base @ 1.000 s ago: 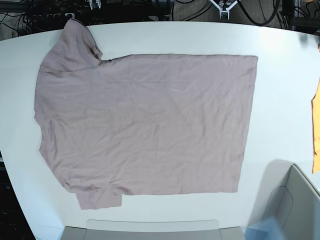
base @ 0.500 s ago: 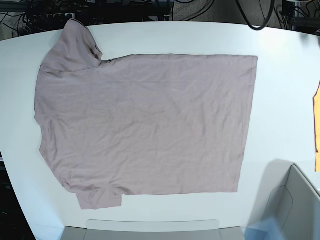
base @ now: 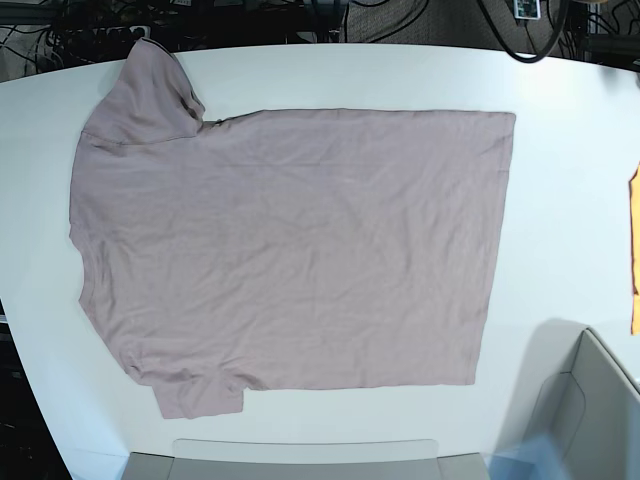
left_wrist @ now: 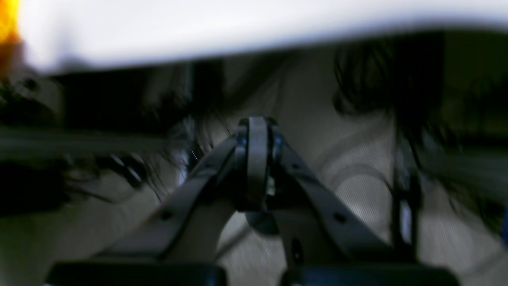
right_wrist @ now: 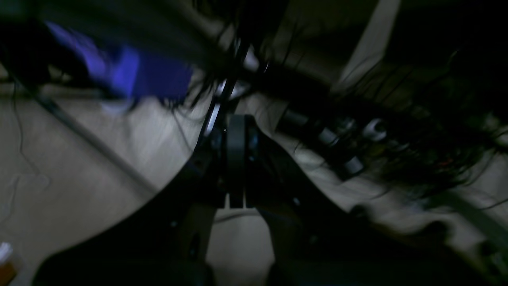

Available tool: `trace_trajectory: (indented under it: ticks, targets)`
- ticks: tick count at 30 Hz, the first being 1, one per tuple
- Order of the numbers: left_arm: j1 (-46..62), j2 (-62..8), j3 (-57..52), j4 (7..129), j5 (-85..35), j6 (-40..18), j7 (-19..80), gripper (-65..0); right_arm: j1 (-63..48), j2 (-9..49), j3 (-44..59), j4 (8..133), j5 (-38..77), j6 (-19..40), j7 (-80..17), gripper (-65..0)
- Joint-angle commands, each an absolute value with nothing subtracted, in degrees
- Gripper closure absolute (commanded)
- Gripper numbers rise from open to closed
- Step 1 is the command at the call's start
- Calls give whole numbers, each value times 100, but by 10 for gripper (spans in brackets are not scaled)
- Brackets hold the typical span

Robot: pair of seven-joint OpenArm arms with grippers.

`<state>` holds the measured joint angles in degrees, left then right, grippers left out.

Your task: Fold the T-shirt properly

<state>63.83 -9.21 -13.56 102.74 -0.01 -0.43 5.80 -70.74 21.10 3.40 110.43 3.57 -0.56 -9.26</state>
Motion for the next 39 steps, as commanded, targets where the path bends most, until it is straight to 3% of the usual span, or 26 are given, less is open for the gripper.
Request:
trace_trajectory:
  ticks: [1,6,10,13,17,21,24,26,29,34,39]
  targets:
    - [6492,-919,-1525,10519,-4,22,435,0,-7152,2149,462,11336,374,-48,-787,-1]
    - [6325,-822,-1815,11116,-4,4,470,0,-6721,2026,884,11873,505,-48,-699,-1]
    - [6070,-945,-1798,11538,-4,-224,1270,-1,-5930,1587,1130,11855,1138,-48,-708,-1]
    - [5675,-945,-1824,11705,-4,-1288,2018,-2,-5481,1411,1218,11864,1701,-48,-699,-1]
    - [5323,-813,-1903,11714,-4,-2659,2132,-3,-5297,1420,1385,11864,2237,-40,-708,-5]
    - [5121,-295,-2378,11723,-4,-3486,2123,-3,-5358,1543,1956,11864,2844,-40,-796,-93]
    - [4857,-136,-2686,11723,-4,-3916,2123,-4,-5367,1648,2642,11864,3697,4,-1604,-144]
    - [4743,-110,-2826,11723,-4,-3996,2123,-4,-5341,1815,3134,11837,4365,57,-2255,-146]
    - [4585,-119,-2985,11723,-4,-3987,2123,-4,-5332,1771,3846,11820,5042,620,-2791,-146]
    - [4347,-101,-3090,11723,-4,-3987,2123,-4,-5147,1358,4716,11582,5103,1367,-3459,-146]
    - [4259,-119,-3090,11723,4,-3987,2123,-4,-4567,1033,5332,10571,5112,2000,-4409,-146]
